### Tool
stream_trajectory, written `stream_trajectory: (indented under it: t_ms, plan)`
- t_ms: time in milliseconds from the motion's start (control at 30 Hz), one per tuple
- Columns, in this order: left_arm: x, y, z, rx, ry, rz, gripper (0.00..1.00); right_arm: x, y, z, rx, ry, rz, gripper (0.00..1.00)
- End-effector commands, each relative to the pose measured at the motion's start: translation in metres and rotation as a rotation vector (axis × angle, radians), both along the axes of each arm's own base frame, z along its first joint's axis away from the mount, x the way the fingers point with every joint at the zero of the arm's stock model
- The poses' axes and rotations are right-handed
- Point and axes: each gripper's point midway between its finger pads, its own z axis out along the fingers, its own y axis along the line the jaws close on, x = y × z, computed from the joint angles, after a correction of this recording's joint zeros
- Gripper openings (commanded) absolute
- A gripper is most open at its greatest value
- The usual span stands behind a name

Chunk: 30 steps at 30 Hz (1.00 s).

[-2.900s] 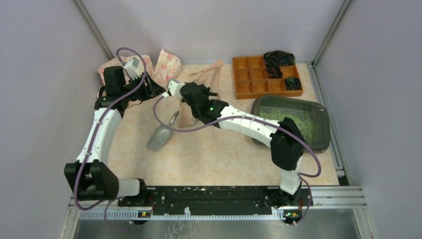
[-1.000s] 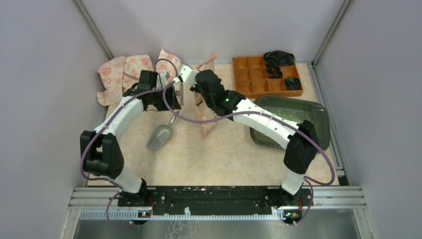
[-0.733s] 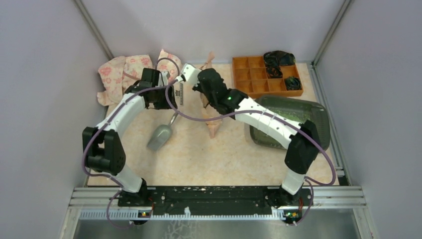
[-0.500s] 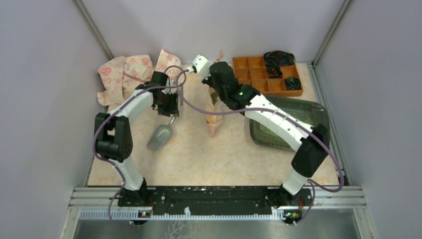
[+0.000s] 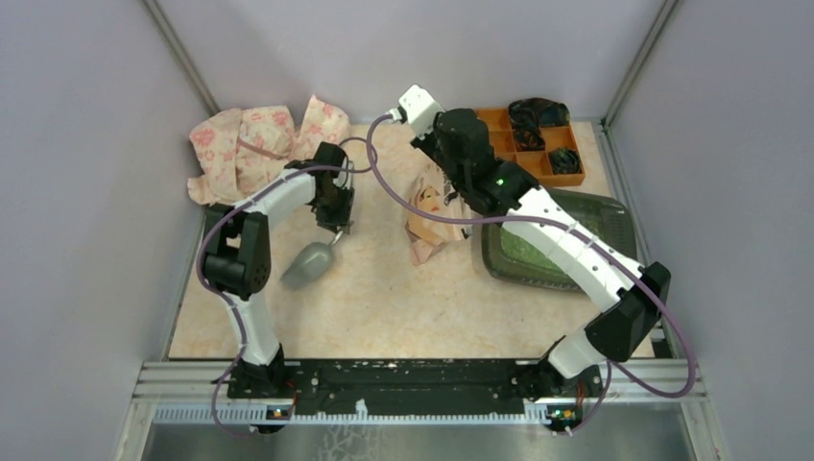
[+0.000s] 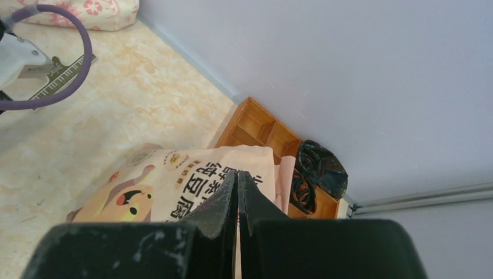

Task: Fill the litter box with clean litter
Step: Adjust the spatula at the center of the board.

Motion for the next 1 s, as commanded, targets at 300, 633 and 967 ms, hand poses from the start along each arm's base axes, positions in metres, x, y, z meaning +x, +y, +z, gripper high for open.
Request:
stream_trajectory:
  t_ms: [300,633,967]
  plan:
    - [0.012,0.066,0.015,0.119,-0.026,0.217,0.41,-0.053,0.062,-0.046,0.376,0.432,0.253,0.21]
    - [-0.001,0.109,0.023,0.067,-0.041,0.375,0.59,-0.134,0.135,-0.122,0.302,0.637,0.417,0.28]
    - [-0.007,0.113,0.028,0.009,-0.074,0.403,0.63,-0.161,0.19,-0.19,0.516,0.888,0.421,0.2]
